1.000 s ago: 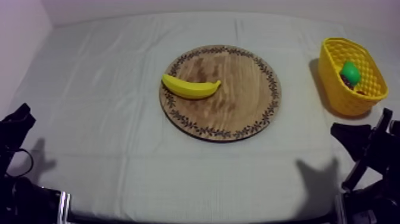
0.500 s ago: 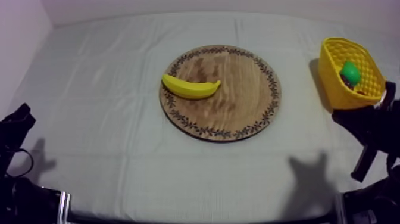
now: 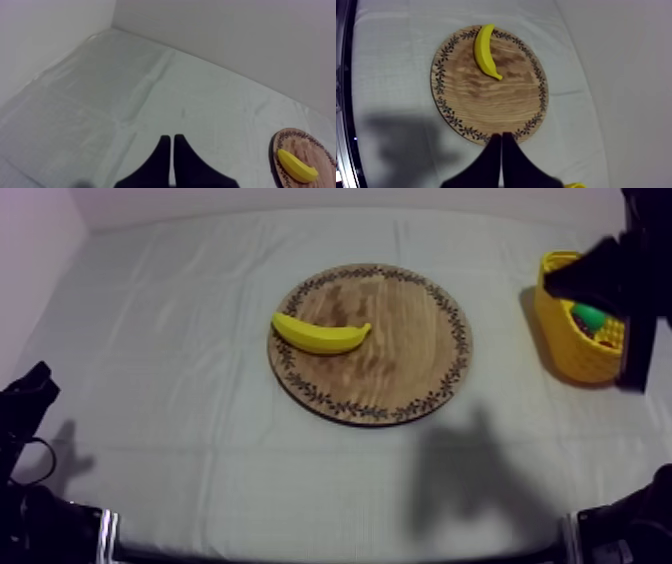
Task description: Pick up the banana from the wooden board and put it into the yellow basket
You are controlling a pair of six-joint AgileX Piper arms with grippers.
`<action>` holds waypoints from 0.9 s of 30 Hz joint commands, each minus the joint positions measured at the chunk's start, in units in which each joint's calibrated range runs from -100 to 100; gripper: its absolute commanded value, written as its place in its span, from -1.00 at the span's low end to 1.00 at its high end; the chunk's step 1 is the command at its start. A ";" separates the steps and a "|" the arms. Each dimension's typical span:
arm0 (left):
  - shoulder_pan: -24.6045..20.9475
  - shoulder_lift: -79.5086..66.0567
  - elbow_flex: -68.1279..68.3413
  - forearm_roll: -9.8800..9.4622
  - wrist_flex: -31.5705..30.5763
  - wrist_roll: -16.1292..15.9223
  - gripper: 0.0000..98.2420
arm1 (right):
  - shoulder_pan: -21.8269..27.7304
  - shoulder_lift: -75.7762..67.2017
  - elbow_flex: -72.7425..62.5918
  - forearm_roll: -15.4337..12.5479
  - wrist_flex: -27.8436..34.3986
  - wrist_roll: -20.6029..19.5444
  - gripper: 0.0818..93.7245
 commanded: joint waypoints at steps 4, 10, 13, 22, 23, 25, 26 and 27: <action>-0.02 0.02 -0.02 -0.01 -0.01 -0.01 -1.00 | -1.98 16.88 -22.04 1.95 5.91 -1.20 -0.98; -0.02 0.02 -0.02 -0.01 -0.01 -0.01 -1.00 | -4.59 28.94 -34.59 4.17 9.17 -2.31 -0.98; -0.02 0.02 -0.02 -0.01 -0.01 -0.01 -1.00 | -5.48 34.78 -40.67 4.24 11.82 -2.26 -0.99; -0.02 0.02 -0.02 -0.01 -0.01 -0.01 -1.00 | -7.16 51.75 -58.00 3.64 19.49 -1.27 -0.99; -0.02 0.02 -0.02 -0.01 -0.01 -0.01 -1.00 | -7.13 53.41 -59.76 3.63 20.11 -1.13 -0.99; -0.02 0.02 -0.02 -0.01 -0.01 -0.01 -1.00 | -6.93 56.43 -63.02 3.61 21.44 -0.73 -0.99; -0.02 0.02 -0.02 -0.01 -0.01 -0.01 -1.00 | -6.74 57.83 -64.57 3.53 22.13 -0.53 -0.99; -0.02 0.02 -0.02 -0.01 -0.01 -0.01 -1.00 | -6.54 59.17 -66.13 3.48 22.81 -0.36 -0.99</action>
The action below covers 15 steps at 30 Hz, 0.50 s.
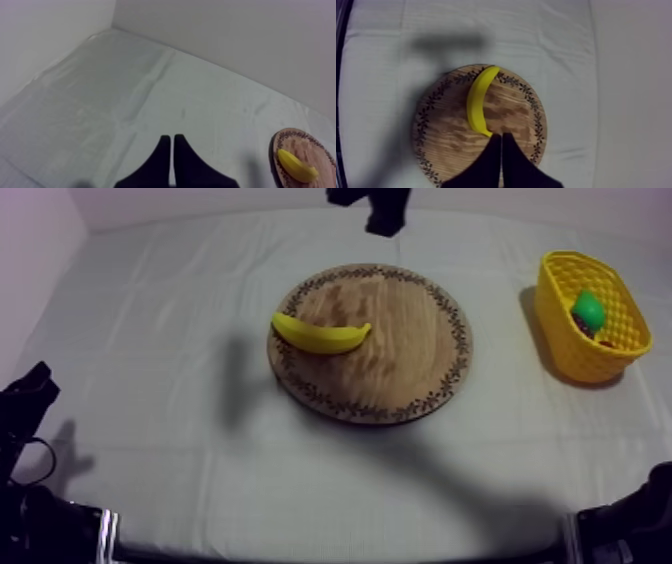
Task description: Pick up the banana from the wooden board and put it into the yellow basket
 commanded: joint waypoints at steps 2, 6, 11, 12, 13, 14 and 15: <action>-0.02 0.02 -0.02 -0.01 -0.01 -0.01 -1.00 | 0.58 6.23 -7.02 -0.16 2.07 0.57 -0.99; -0.02 0.02 -0.02 -0.01 -0.01 -0.01 -1.00 | 1.39 9.34 -10.24 -0.15 3.70 1.29 -0.93; -0.02 0.02 -0.02 -0.01 -0.01 -0.01 -1.00 | 1.67 10.47 -11.07 0.51 4.76 2.13 -0.55; -0.02 0.02 -0.02 -0.01 -0.01 -0.01 -1.00 | 1.65 10.54 -11.11 0.63 4.94 2.13 -0.42; -0.02 0.02 -0.02 -0.01 -0.01 -0.01 -1.00 | 1.62 10.56 -11.21 0.73 5.13 2.13 -0.29; -0.02 0.02 -0.02 -0.01 -0.01 -0.01 -1.00 | 1.55 10.52 -11.27 0.82 5.30 2.12 -0.18; -0.02 0.02 -0.02 -0.01 -0.01 -0.01 -1.00 | 1.48 10.45 -11.29 0.92 5.43 2.10 -0.07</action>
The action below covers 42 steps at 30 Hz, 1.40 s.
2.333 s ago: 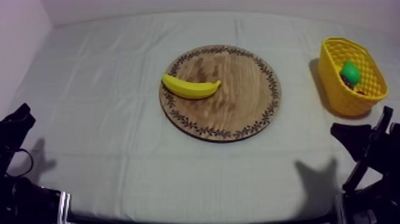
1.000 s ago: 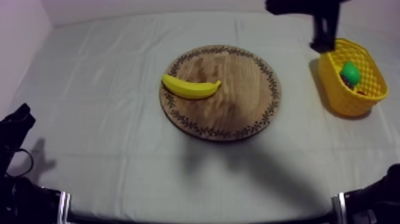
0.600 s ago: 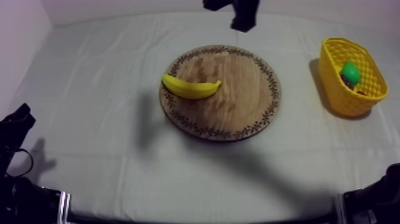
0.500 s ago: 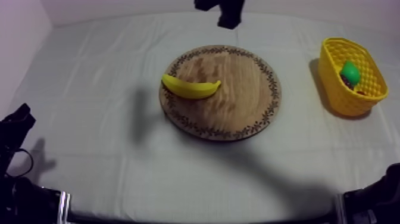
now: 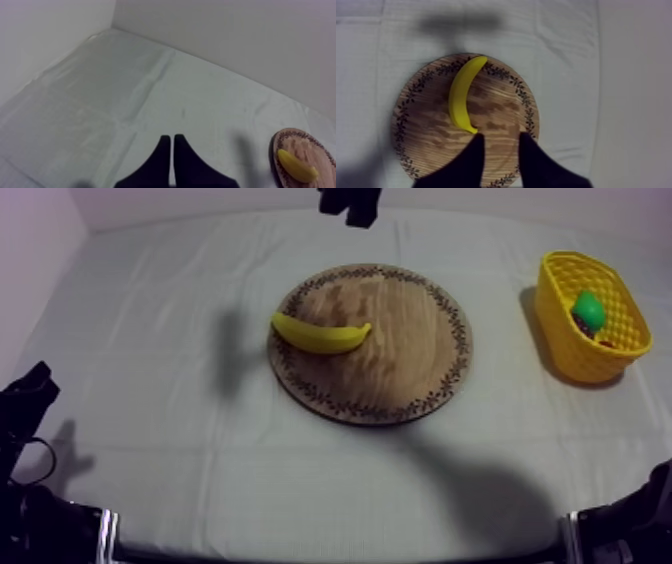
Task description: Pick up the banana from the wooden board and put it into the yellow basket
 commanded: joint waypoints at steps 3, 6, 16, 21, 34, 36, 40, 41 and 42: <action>-0.02 0.02 -0.02 -0.01 -0.01 -0.01 -1.00 | -0.41 -0.62 0.24 0.57 0.31 -0.25 0.19; -0.02 0.02 -0.02 -0.01 -0.01 -0.01 -1.00 | -0.69 -1.11 0.56 0.77 0.32 -0.70 0.38; -0.02 0.02 -0.02 -0.01 -0.01 -0.01 -1.00 | -1.17 -0.67 2.81 0.94 -0.45 -3.31 0.68; -0.02 0.02 -0.02 -0.01 -0.01 -0.01 -1.00 | -1.34 1.59 6.54 1.06 -3.56 -4.24 0.71; -0.02 0.02 -0.02 -0.01 -0.01 -0.01 -1.00 | -1.21 10.55 13.00 0.99 -10.33 -5.32 0.67; -0.02 0.02 -0.02 -0.01 -0.01 -0.01 -1.00 | -1.27 11.78 14.02 1.07 -11.51 -5.48 0.66; -0.02 0.02 -0.02 -0.01 -0.01 -0.01 -1.00 | -1.56 14.09 15.90 1.18 -13.64 -5.81 0.65; -0.02 0.02 -0.02 -0.01 -0.01 -0.01 -1.00 | -1.66 14.65 16.21 1.22 -14.10 -5.91 0.64; -0.02 0.02 -0.02 -0.01 -0.01 -0.01 -1.00 | -1.77 15.22 16.46 1.29 -14.54 -6.04 0.64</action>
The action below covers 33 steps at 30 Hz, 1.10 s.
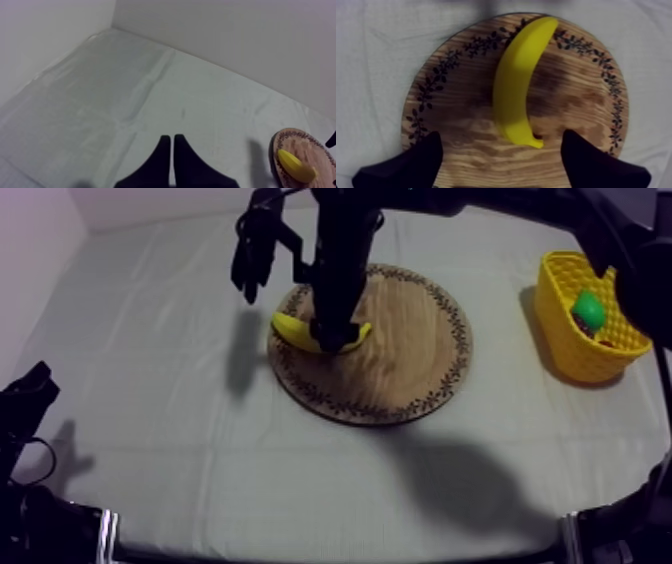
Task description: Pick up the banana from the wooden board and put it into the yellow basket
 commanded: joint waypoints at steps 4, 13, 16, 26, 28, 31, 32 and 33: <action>-0.02 0.02 -0.02 -0.01 -0.01 -0.01 -1.00 | -0.44 2.86 0.41 0.36 -1.75 -0.76 0.64; -0.02 0.02 -0.02 -0.01 -0.01 -0.01 -1.00 | -0.81 8.85 -3.91 0.94 -3.83 -1.59 0.62; -0.02 0.02 -0.02 -0.01 -0.01 -0.01 -1.00 | -0.75 10.65 -5.77 1.20 -4.53 -1.69 0.61; -0.02 0.02 -0.02 -0.01 -0.01 -0.01 -1.00 | -0.49 15.16 -10.57 1.75 -5.06 -1.05 0.09; -0.02 0.02 -0.02 -0.01 -0.01 -0.01 -1.00 | -0.45 15.55 -10.82 1.77 -5.04 -0.88 -0.12; -0.02 0.02 -0.02 -0.01 -0.01 -0.01 -1.00 | -0.43 15.94 -11.01 1.81 -5.03 -0.77 -0.39; -0.02 0.02 -0.02 -0.01 -0.01 -0.01 -1.00 | -0.42 16.03 -11.06 1.80 -5.03 -0.76 -0.46; -0.02 0.02 -0.02 -0.01 -0.01 -0.01 -1.00 | -0.42 16.09 -11.09 1.80 -5.05 -0.78 -0.53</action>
